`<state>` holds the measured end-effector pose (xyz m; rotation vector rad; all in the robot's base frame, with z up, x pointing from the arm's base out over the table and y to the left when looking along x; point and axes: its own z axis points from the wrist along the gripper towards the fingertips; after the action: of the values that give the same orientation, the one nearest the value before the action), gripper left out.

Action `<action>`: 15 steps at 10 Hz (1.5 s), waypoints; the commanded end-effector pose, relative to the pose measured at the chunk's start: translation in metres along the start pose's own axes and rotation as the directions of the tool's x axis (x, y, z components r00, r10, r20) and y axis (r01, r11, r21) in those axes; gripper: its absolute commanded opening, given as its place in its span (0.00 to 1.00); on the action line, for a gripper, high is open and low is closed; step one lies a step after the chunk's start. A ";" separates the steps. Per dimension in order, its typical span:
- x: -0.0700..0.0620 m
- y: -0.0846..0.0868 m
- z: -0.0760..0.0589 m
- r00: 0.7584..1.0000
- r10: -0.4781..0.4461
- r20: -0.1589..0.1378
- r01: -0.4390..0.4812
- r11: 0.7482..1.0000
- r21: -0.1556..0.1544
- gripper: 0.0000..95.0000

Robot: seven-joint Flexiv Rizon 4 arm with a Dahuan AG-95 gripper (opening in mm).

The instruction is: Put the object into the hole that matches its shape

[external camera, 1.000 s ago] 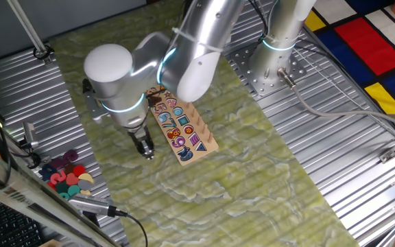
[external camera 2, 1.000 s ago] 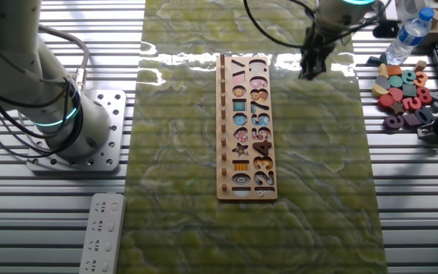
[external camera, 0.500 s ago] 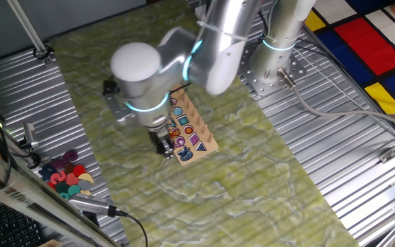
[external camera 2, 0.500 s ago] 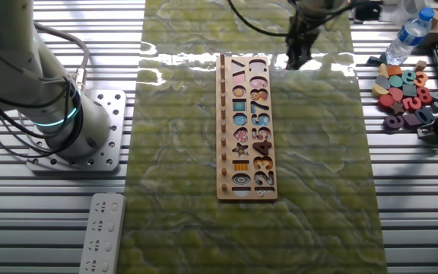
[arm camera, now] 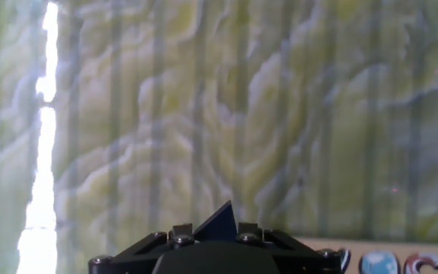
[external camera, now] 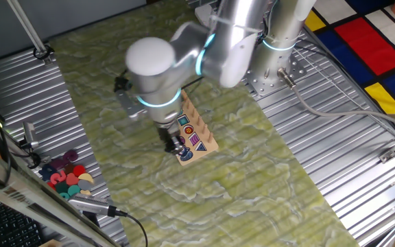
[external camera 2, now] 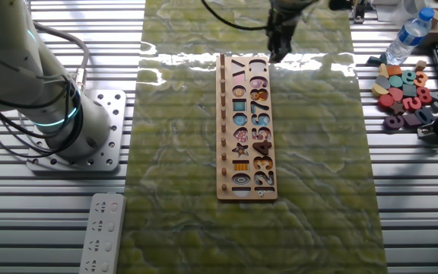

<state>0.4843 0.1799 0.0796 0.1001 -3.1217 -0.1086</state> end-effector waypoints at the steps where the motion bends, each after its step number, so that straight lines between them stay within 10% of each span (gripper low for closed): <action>1: 0.010 0.004 0.004 1.000 -0.014 -0.004 0.014 1.000 -0.005 0.00; 15: 0.033 0.009 0.012 0.995 -0.027 -0.097 0.026 1.000 -0.012 0.00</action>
<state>0.4505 0.1878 0.0687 0.1414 -3.0186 -0.1174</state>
